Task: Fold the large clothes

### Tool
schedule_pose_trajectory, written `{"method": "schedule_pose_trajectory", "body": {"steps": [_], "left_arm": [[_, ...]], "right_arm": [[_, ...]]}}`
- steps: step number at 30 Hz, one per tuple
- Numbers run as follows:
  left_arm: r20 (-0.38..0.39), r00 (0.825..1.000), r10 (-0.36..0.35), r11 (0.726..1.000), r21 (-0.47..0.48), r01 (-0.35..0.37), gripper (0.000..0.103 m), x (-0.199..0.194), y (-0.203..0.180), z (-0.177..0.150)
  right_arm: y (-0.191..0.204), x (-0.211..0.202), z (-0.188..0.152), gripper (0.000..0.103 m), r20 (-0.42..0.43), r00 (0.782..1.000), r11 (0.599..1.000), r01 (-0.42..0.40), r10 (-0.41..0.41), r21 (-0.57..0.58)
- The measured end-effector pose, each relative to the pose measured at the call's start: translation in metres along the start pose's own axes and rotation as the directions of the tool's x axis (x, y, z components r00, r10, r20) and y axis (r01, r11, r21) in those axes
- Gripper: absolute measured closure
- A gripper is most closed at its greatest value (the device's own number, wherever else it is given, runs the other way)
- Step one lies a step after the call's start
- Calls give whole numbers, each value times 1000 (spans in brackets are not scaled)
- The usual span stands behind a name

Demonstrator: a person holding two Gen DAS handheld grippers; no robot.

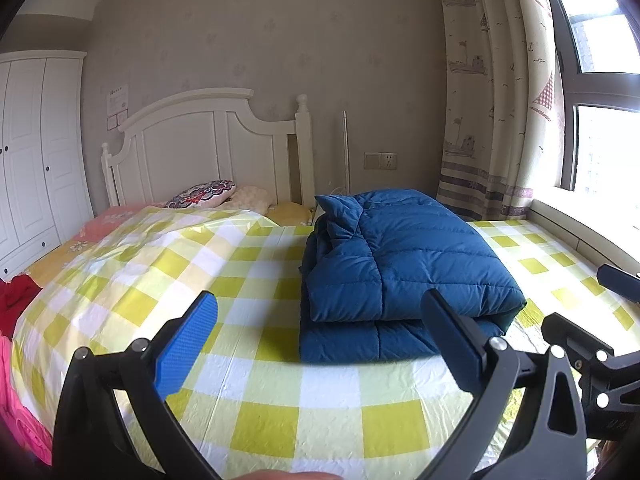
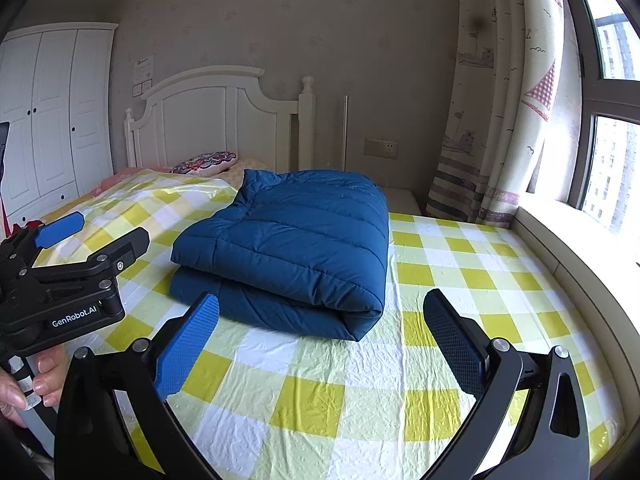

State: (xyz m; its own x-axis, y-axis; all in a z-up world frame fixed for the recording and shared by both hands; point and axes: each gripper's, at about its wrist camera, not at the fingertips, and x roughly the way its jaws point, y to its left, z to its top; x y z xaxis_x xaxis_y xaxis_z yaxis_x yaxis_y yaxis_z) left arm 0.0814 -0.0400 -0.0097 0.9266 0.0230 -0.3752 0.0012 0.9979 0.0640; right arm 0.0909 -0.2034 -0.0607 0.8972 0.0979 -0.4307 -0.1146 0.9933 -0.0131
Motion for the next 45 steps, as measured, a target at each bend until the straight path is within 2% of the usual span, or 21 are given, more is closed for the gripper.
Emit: {"method": "schedule_pose_trajectory", "body": {"steps": [45], "left_arm": [[12, 1000, 14, 1000, 11, -14, 2, -6, 1, -2]], "right_arm": [[2, 3, -5, 5, -13, 1000, 1000, -27, 27, -9]]}}
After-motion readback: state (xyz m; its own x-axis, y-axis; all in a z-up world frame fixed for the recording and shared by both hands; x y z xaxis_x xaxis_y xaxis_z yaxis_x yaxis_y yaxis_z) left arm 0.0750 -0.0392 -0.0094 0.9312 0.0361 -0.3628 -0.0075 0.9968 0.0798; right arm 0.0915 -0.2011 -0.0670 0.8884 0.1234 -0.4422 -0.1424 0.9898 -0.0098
